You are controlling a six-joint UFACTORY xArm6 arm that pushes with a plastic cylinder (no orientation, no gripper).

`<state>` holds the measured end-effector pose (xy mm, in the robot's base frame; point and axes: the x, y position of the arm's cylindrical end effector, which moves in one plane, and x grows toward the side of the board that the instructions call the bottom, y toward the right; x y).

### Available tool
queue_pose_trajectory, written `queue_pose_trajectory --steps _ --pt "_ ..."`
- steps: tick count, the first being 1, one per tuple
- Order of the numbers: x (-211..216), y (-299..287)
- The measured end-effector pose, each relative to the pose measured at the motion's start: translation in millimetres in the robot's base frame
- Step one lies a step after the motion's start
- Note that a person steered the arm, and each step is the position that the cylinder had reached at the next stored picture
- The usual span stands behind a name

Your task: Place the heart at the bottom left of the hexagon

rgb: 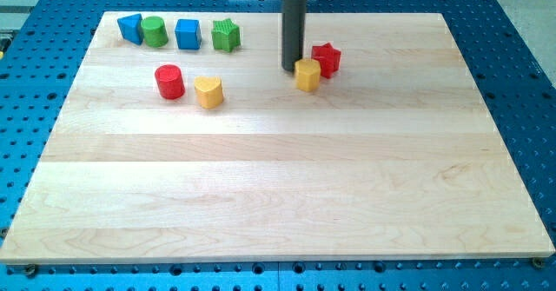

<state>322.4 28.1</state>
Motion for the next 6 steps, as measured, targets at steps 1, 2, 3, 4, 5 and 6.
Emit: queue_pose_trajectory --steps 1,2,3,4,5,6 --pt "-24 -22" --pt "-30 -26" --pt "-26 -113" --pt "7 -182" --pt "32 -236" --pt "70 -231"
